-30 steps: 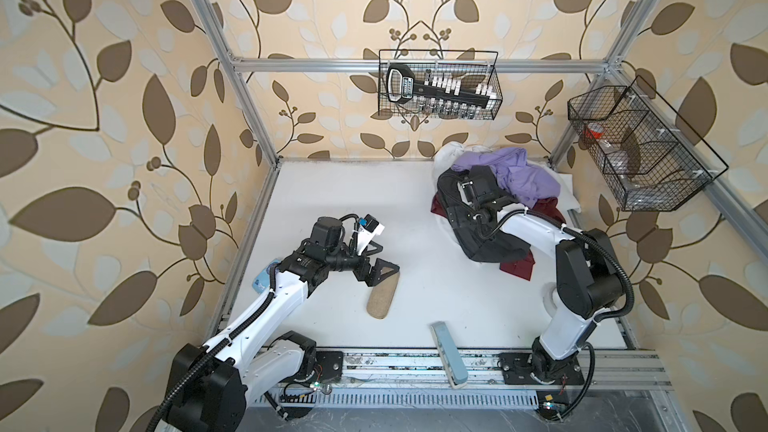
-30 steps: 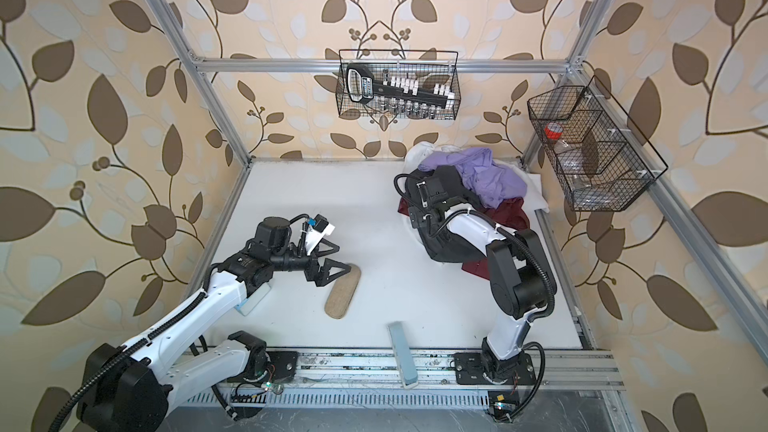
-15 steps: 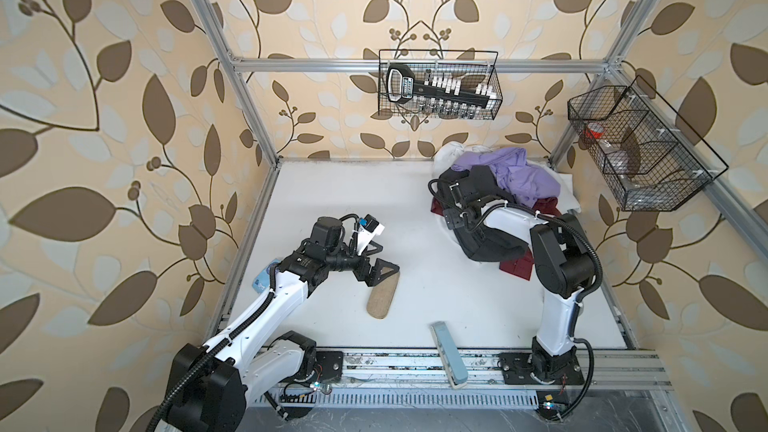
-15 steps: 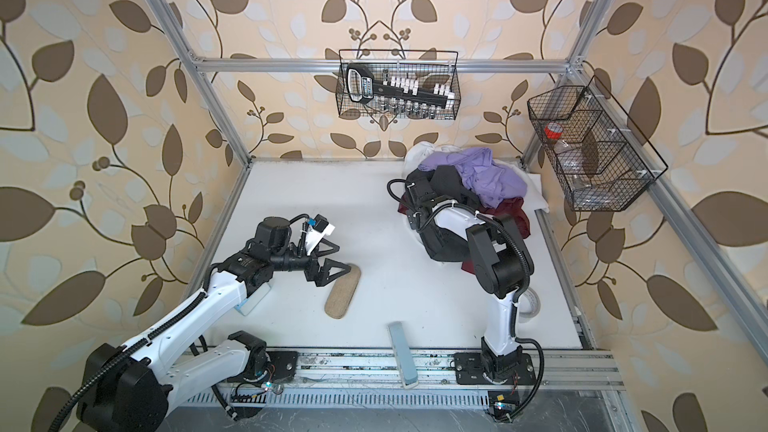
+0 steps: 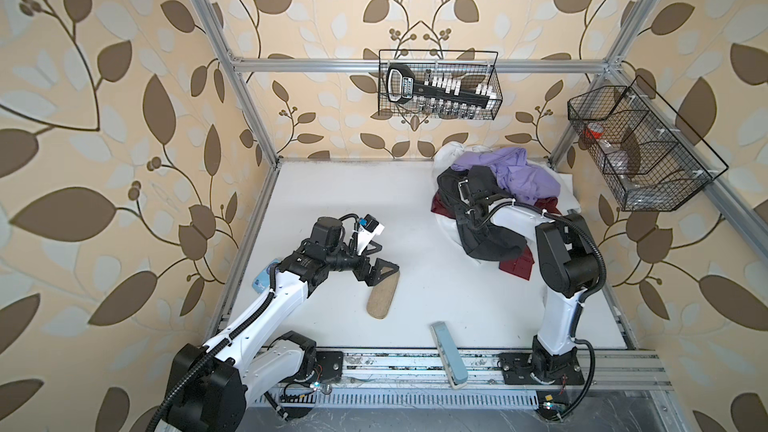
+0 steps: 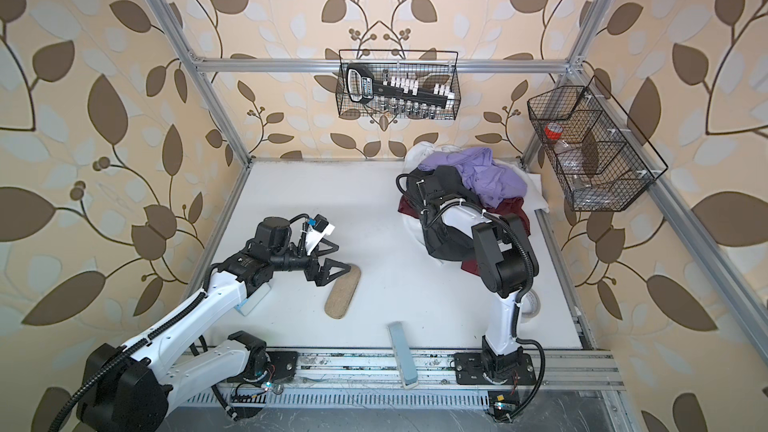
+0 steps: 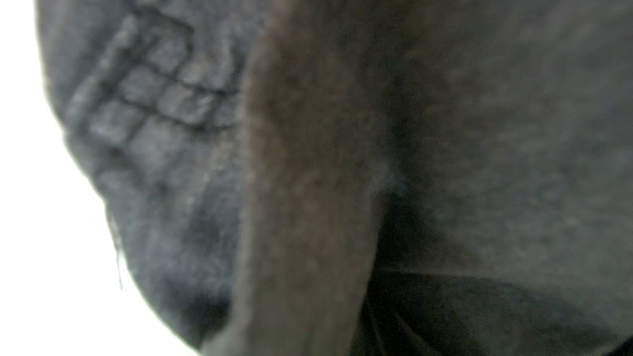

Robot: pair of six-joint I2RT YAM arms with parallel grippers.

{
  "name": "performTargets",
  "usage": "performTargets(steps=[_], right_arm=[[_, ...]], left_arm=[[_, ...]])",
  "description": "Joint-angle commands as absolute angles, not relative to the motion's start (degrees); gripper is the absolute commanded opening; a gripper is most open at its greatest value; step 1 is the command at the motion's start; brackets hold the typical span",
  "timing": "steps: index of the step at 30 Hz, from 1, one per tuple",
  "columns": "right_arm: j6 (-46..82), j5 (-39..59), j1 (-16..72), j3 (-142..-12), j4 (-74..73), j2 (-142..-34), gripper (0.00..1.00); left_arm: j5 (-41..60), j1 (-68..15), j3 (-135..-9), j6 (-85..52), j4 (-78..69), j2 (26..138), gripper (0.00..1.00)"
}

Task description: Pick out a specific cloth from the pile

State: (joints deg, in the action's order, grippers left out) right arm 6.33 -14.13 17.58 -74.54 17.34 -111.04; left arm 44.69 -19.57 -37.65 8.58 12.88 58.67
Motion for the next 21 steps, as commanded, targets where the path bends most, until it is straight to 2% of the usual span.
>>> performTargets(steps=[1,4,13,21], right_arm=[[6.93,-9.42,15.76,-72.24,19.40,-108.91,0.15],[7.36,-5.95,14.52,-71.82,19.19,-107.14,0.01],[7.91,2.70,10.72,-70.98,19.10,-101.55,0.00],[6.83,0.81,9.62,-69.96,19.87,-93.13,0.00]], left_arm=[[45.09,-20.03,-38.98,9.42,13.16,58.37,0.99],[45.17,-20.04,-39.02,9.40,13.17,58.32,0.99],[45.26,-20.04,-38.94,9.42,13.12,58.27,0.99],[45.10,-20.04,-38.94,9.41,13.18,58.18,0.99]])
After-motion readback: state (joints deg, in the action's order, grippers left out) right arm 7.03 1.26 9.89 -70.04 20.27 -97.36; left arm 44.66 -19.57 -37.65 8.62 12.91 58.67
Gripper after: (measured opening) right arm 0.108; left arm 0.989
